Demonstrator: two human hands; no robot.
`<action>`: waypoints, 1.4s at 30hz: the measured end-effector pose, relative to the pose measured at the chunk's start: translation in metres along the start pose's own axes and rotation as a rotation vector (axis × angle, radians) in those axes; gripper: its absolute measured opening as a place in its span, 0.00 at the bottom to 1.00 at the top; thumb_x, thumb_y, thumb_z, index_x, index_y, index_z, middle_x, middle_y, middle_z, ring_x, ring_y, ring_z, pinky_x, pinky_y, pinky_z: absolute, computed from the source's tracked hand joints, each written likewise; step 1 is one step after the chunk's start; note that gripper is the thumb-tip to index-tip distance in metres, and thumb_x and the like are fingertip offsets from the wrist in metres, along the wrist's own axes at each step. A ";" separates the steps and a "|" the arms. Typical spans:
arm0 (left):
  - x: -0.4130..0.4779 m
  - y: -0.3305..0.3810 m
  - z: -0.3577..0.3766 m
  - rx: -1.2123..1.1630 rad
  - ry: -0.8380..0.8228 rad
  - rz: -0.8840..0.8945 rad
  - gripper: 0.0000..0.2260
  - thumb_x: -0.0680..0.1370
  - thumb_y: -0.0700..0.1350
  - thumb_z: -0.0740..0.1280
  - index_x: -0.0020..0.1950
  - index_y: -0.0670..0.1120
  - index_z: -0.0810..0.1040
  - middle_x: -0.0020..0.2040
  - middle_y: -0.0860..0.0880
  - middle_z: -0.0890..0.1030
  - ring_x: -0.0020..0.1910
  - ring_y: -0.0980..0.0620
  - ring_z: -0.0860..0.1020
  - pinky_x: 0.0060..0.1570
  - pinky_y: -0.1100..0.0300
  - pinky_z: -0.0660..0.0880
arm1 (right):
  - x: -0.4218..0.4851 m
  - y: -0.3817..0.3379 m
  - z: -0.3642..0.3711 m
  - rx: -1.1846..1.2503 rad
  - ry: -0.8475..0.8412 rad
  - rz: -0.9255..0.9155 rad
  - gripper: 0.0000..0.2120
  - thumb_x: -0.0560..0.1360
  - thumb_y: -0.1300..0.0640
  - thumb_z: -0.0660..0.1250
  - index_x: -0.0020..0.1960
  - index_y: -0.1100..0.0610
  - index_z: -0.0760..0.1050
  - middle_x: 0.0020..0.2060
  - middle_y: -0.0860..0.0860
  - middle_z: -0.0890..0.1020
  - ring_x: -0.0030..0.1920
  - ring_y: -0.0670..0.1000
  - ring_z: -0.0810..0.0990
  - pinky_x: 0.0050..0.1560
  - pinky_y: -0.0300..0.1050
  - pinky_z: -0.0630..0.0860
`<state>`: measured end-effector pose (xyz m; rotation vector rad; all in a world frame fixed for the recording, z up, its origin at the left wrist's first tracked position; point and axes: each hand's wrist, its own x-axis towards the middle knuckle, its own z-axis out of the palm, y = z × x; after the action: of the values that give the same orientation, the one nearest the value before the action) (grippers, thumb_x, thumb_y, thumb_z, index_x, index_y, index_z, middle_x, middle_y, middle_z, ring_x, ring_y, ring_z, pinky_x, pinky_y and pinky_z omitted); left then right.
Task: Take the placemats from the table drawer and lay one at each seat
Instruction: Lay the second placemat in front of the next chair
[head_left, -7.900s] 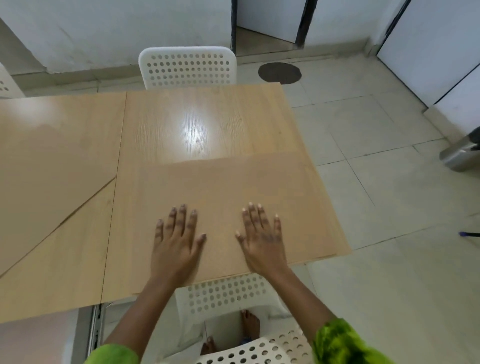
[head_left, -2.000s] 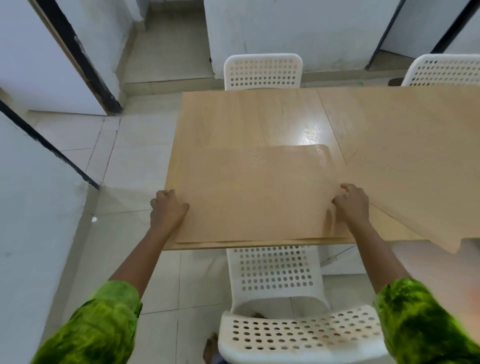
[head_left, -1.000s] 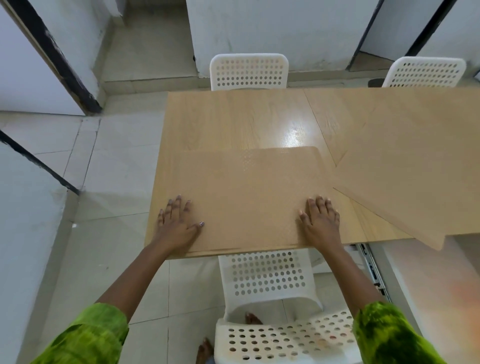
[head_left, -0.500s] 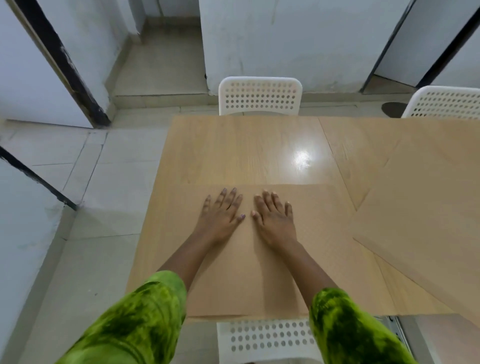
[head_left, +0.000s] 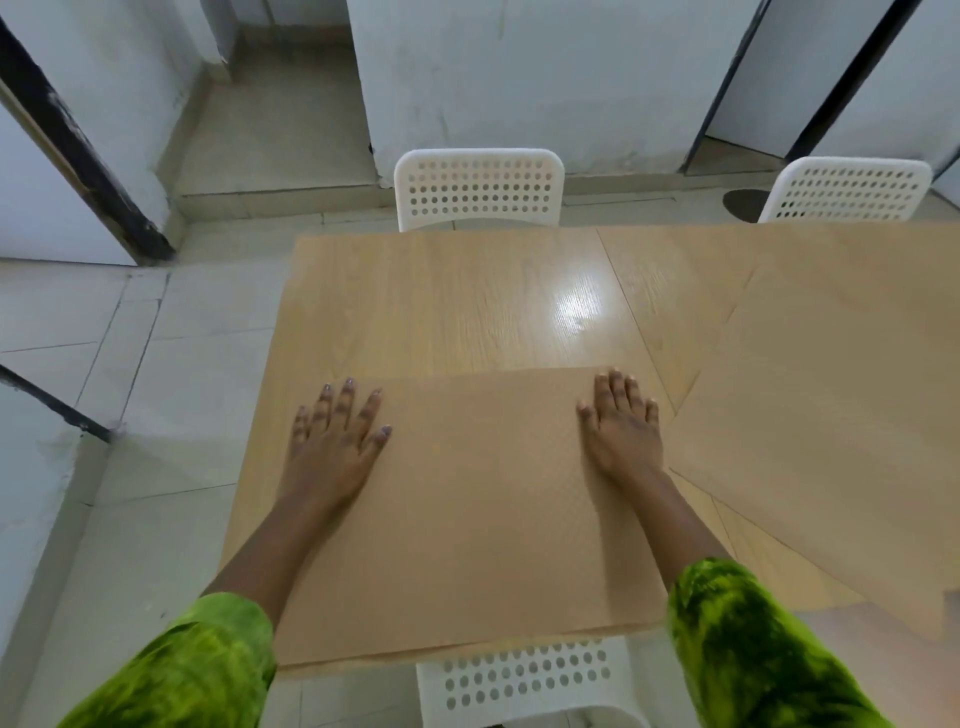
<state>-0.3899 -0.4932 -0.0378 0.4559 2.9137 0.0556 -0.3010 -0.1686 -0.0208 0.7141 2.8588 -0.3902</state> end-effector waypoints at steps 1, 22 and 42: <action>0.003 0.003 -0.004 -0.012 -0.008 -0.015 0.30 0.76 0.65 0.36 0.76 0.57 0.41 0.78 0.51 0.41 0.77 0.49 0.39 0.74 0.47 0.39 | 0.002 -0.008 -0.004 0.023 0.006 -0.006 0.29 0.80 0.45 0.42 0.77 0.55 0.41 0.77 0.52 0.42 0.77 0.51 0.39 0.75 0.52 0.38; -0.125 0.038 0.028 -0.046 0.091 0.110 0.33 0.74 0.66 0.32 0.77 0.55 0.46 0.79 0.50 0.46 0.77 0.50 0.44 0.74 0.48 0.45 | -0.121 0.043 0.029 -0.020 0.040 -0.025 0.36 0.70 0.36 0.28 0.74 0.52 0.34 0.76 0.49 0.40 0.75 0.46 0.37 0.74 0.51 0.37; -0.122 0.046 0.006 -0.090 -0.034 0.104 0.32 0.77 0.63 0.41 0.77 0.49 0.46 0.79 0.47 0.44 0.77 0.48 0.42 0.75 0.49 0.42 | -0.123 0.053 0.008 0.195 0.001 0.005 0.27 0.81 0.48 0.45 0.77 0.54 0.44 0.77 0.49 0.45 0.77 0.47 0.42 0.75 0.52 0.40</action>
<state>-0.2609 -0.4863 -0.0186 0.5868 2.8381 0.1906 -0.1677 -0.1792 -0.0117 0.7538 2.8459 -0.6754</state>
